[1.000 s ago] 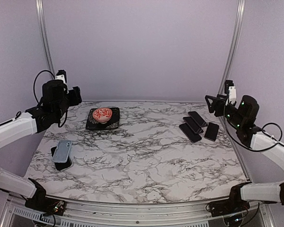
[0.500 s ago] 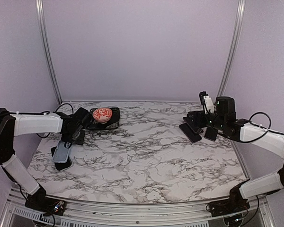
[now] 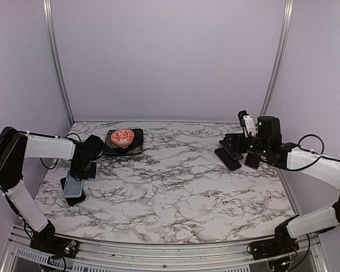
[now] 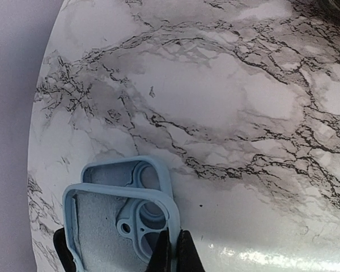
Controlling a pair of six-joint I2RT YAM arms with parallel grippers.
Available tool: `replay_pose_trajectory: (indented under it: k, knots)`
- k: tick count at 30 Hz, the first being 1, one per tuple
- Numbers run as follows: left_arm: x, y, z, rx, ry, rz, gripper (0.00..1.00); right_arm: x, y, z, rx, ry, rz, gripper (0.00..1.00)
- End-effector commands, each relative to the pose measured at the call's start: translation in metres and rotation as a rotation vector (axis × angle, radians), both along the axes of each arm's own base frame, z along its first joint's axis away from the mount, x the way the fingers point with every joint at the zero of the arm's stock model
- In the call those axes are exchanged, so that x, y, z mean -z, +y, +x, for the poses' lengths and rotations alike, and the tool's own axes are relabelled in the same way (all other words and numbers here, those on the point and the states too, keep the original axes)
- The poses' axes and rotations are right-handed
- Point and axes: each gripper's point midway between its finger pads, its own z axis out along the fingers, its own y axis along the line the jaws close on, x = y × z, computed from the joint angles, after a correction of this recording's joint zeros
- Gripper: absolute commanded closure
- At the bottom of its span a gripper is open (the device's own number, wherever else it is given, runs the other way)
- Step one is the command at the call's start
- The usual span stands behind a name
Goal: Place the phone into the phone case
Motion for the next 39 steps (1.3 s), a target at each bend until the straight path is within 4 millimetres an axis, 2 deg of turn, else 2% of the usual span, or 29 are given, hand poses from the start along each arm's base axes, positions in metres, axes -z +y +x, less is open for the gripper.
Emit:
replay_pose_trajectory:
  k: [1,3,5,8,10,13,16,18,22,24,25,27,30,31,33,36,39]
  knots:
    - [-0.012,-0.010,-0.008,-0.001,-0.054,-0.095,1.00,-0.020,0.004,0.007,0.009,-0.033,0.016,0.33]
    - [-0.033,-0.012,-0.006,-0.007,-0.141,-0.124,1.00,-0.024,0.005,0.008,0.009,-0.038,0.017,0.33]
    - [-0.064,-0.019,-0.001,0.001,-0.244,-0.165,1.00,-0.030,0.006,0.009,0.009,-0.046,0.025,0.33]
    - [-0.116,-0.043,0.004,0.062,-0.395,-0.239,1.00,-0.036,0.010,0.009,0.000,-0.054,0.034,0.33]
    - [-0.146,-0.067,0.004,0.118,-0.466,-0.323,1.00,-0.037,0.016,0.010,-0.014,-0.052,0.027,0.33]
    - [-0.159,-0.117,0.001,0.225,-0.495,-0.474,1.00,-0.034,0.030,0.010,-0.046,-0.028,0.012,0.33]
    - [-0.148,-0.179,-0.008,0.343,-0.436,-0.604,1.00,-0.031,0.046,0.008,-0.088,-0.008,0.007,0.33]
    - [-0.131,-0.222,-0.011,0.418,-0.361,-0.647,1.00,-0.029,0.055,0.007,-0.110,-0.001,0.009,0.33]
    - [-0.092,-0.306,-0.020,0.603,-0.213,-0.627,1.00,-0.021,0.065,0.005,-0.125,0.016,-0.011,0.33]
    - [-0.073,-0.339,-0.024,0.684,-0.161,-0.583,1.00,-0.014,0.063,0.005,-0.110,0.029,-0.036,0.32]
    - [-0.055,-0.352,-0.026,0.709,-0.120,-0.554,1.00,-0.010,0.062,0.004,-0.100,0.038,-0.045,0.32]
    - [-0.037,-0.369,-0.026,0.739,-0.074,-0.527,1.00,-0.002,0.058,0.003,-0.085,0.057,-0.056,0.32]
    - [-0.014,-0.382,-0.028,0.768,-0.014,-0.506,1.00,0.012,0.056,-0.001,-0.080,0.090,-0.063,0.31]
    - [-0.009,-0.384,-0.029,0.773,0.001,-0.504,0.97,0.018,0.056,-0.003,-0.083,0.104,-0.063,0.31]
    - [-0.003,-0.385,-0.032,0.784,0.022,-0.509,0.80,0.028,0.058,-0.005,-0.089,0.135,-0.056,0.31]
    - [-0.013,-0.393,-0.036,0.832,0.023,-0.547,0.56,0.046,0.063,-0.009,-0.098,0.184,-0.042,0.31]
    - [-0.045,-0.400,-0.038,0.891,-0.018,-0.625,0.43,0.060,0.074,-0.014,-0.106,0.213,-0.072,0.32]
